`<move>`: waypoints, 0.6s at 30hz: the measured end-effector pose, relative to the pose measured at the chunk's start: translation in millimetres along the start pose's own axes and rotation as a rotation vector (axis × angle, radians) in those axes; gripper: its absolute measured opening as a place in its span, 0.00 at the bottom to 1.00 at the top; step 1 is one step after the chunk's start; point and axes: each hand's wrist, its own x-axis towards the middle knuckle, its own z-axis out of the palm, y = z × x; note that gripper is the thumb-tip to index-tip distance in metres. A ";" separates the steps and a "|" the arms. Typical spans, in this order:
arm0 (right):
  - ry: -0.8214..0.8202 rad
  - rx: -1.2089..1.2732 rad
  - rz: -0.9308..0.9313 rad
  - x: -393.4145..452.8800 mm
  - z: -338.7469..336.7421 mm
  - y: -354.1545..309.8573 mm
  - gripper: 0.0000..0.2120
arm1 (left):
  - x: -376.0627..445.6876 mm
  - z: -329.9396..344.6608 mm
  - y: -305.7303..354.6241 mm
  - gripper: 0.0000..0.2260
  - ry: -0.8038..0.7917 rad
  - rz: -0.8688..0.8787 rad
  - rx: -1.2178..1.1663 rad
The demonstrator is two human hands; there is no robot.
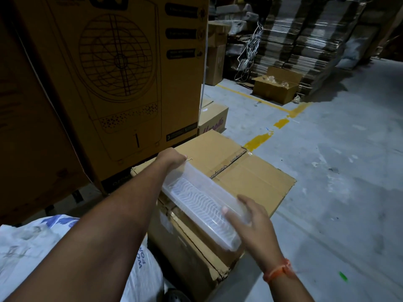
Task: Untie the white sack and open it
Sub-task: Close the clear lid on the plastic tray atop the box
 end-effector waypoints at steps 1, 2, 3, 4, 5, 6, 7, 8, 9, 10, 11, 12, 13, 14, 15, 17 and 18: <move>0.114 0.193 0.078 6.0 1.8 4.2 0.25 | 2.3 0.7 1.5 0.25 -0.004 -0.021 -0.015; 0.234 0.293 0.149 12.8 3.2 8.6 0.14 | 4.1 1.4 2.4 0.24 -0.005 -0.043 -0.032; 0.325 0.314 0.202 18.6 4.2 12.8 0.06 | 5.2 2.0 2.9 0.24 -0.008 -0.066 -0.050; 0.372 0.327 0.226 22.7 5.7 17.3 0.04 | 6.4 2.8 2.8 0.23 -0.011 -0.087 -0.064; 0.388 0.335 0.236 25.4 7.8 20.6 0.06 | 7.7 3.4 2.7 0.23 -0.012 -0.102 -0.074; 0.389 0.342 0.236 27.1 9.3 22.4 0.06 | 9.0 4.0 2.5 0.22 -0.013 -0.111 -0.081; 0.386 0.337 0.239 27.4 9.9 23.2 0.06 | 10.0 4.9 2.2 0.22 -0.014 -0.118 -0.082; 0.382 0.336 0.236 27.1 9.5 23.7 0.06 | 11.0 6.5 2.4 0.23 -0.010 -0.115 -0.068; 0.382 0.337 0.225 26.0 8.1 22.0 0.06 | 10.2 7.8 2.7 0.23 0.008 -0.097 -0.033; 0.387 0.352 0.213 26.1 7.1 22.7 0.05 | 7.8 8.5 3.3 0.24 0.035 -0.068 0.019; 0.385 0.360 0.217 23.7 6.2 21.7 0.04 | 5.1 8.3 3.0 0.24 0.059 -0.029 0.074; 0.367 0.362 0.237 19.4 5.8 21.3 0.07 | 1.6 7.1 1.0 0.24 0.071 0.017 0.120; 0.332 0.366 0.276 12.8 5.6 21.7 0.13 | -2.9 4.8 -3.1 0.24 0.074 0.058 0.146; 0.294 0.409 0.318 4.7 6.3 23.2 0.18 | -7.6 1.8 -9.8 0.24 0.075 0.082 0.151; 0.254 0.478 0.366 -5.3 8.5 24.8 0.20 | -11.6 -2.2 -18.2 0.24 0.077 0.084 0.132; 0.159 0.606 0.431 -27.5 12.9 27.7 0.20 | -18.7 -12.0 -40.7 0.21 0.051 0.024 -0.012; 0.118 0.655 0.440 -38.3 15.3 26.1 0.17 | -23.2 -16.0 -51.3 0.18 0.012 -0.019 -0.128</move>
